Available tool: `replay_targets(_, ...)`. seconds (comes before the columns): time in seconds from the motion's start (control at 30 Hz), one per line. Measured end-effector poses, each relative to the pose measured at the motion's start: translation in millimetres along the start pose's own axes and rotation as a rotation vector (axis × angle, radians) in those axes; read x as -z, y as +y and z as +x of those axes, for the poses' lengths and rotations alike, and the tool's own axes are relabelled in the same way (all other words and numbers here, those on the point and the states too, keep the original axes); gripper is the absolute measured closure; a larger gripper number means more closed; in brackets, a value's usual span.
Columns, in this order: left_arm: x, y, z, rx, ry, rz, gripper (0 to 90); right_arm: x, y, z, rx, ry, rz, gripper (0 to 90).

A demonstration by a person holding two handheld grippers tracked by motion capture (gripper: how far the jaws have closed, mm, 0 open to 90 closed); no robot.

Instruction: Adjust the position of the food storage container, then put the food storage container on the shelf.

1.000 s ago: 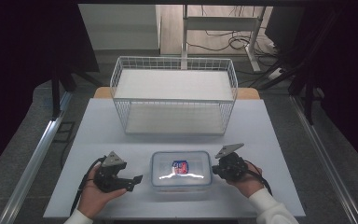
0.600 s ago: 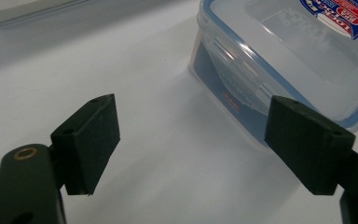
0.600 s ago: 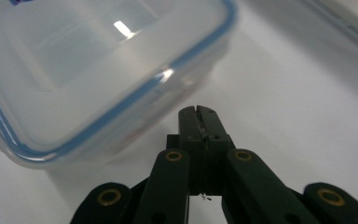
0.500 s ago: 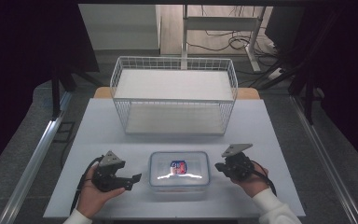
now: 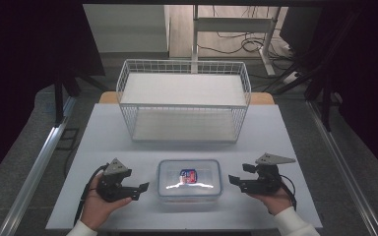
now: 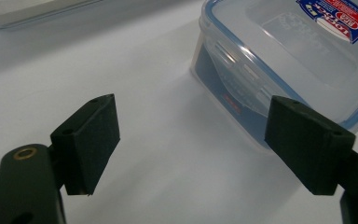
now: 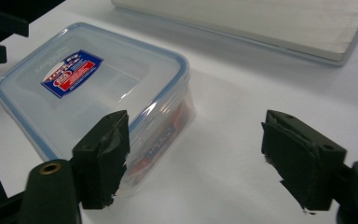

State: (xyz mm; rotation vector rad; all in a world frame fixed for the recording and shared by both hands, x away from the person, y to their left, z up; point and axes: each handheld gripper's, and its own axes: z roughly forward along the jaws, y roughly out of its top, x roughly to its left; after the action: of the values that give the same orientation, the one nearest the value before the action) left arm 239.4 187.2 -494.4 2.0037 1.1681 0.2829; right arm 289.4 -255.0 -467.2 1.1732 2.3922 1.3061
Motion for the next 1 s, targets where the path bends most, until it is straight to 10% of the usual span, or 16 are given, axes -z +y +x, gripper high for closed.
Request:
replay_targets(0.63,1.7,2.4,-1.8,0.013,0.010,-0.033,13.7,-12.9,-1.7,8.2,-0.022,0.068,0.052,20.1)
replay_targets(1.0,-14.8,15.0,2.6,0.156,-0.115,-0.042,10.7,-14.0,-0.1,11.5,-0.046,0.096,0.045,19.7)
